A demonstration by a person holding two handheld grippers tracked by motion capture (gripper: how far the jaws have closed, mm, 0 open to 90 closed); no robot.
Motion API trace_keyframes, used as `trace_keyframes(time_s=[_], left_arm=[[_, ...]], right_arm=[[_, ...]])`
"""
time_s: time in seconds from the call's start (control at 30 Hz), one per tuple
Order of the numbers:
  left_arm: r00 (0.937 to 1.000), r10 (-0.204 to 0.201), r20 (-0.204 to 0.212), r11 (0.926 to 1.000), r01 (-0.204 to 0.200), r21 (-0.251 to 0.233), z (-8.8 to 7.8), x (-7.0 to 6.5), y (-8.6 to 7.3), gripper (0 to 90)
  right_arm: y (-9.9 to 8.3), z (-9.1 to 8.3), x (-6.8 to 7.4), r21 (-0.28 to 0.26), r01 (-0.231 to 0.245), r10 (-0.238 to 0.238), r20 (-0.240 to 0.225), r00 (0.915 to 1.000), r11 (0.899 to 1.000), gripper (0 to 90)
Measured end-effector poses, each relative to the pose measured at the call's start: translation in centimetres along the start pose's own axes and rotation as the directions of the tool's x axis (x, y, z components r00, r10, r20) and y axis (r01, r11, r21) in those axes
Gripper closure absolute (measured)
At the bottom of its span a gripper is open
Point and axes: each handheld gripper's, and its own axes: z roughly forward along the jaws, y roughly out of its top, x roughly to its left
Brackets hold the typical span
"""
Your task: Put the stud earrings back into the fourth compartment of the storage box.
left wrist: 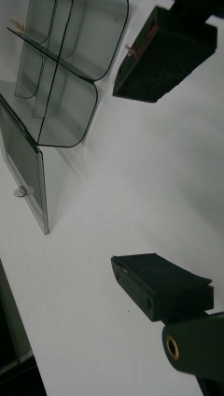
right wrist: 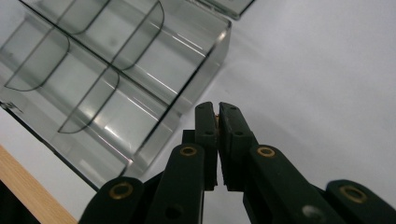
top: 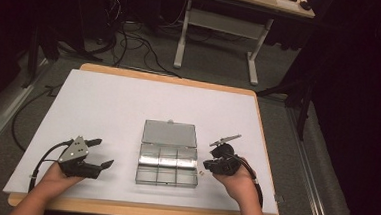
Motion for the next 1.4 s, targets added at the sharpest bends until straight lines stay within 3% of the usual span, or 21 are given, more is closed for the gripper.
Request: trace_keyframes(time_s=[0.2, 0.43, 0.5, 0.83, 1.2, 1.33, 1.37, 1.4], left_arm=[[1.0000, -0.008, -0.003, 0.9999, 0.008, 0.006, 0.0, 0.0, 0.0, 15.8], [1.0000, -0.007, 0.005, 1.0000, 0.007, -0.006, -0.2, 0.0, -0.1, 15.8], [1.0000, -0.007, 0.005, 1.0000, 0.007, -0.006, -0.2, 0.0, -0.1, 15.8], [1.0000, -0.004, 0.006, 0.9999, 0.004, -0.011, -0.3, -0.1, -0.1, 15.8], [1.0000, -0.002, -0.001, 1.0000, 0.002, -0.007, -0.2, -0.1, -0.1, 15.8], [1.0000, -0.001, 0.001, 1.0000, 0.001, -0.007, -0.2, -0.1, -0.1, 15.8], [1.0000, 0.000, 0.001, 1.0000, 0.000, -0.007, -0.2, -0.1, -0.1, 15.8], [1.0000, 0.000, 0.001, 1.0000, 0.000, -0.007, -0.2, -0.1, -0.1, 15.8]], right_arm=[[0.9, -0.6, 0.8, -0.023, 0.024, -0.024, -0.004, 0.9997, 0.999, 87.7], [2.3, -1.2, 2.7, -0.046, 0.071, -0.072, -0.016, 0.9973, 0.996, 87.8], [2.9, -1.1, 3.3, -0.048, 0.092, -0.094, -0.043, 0.9946, 0.995, 87.7], [5.1, 0.3, 5.5, -0.024, 0.164, -0.165, -0.070, 0.9838, 0.986, 87.7], [5.9, 2.4, 8.1, 0.003, 0.240, -0.238, -0.113, 0.9646, 0.971, 87.6], [6.1, 3.3, 9.4, 0.011, 0.274, -0.270, -0.135, 0.9535, 0.962, 87.6], [6.2, 3.6, 10.0, 0.018, 0.294, -0.289, -0.144, 0.9465, 0.956, 87.6], [6.2, 3.6, 10.0, 0.018, 0.294, -0.289, -0.144, 0.9465, 0.956, 87.6]])
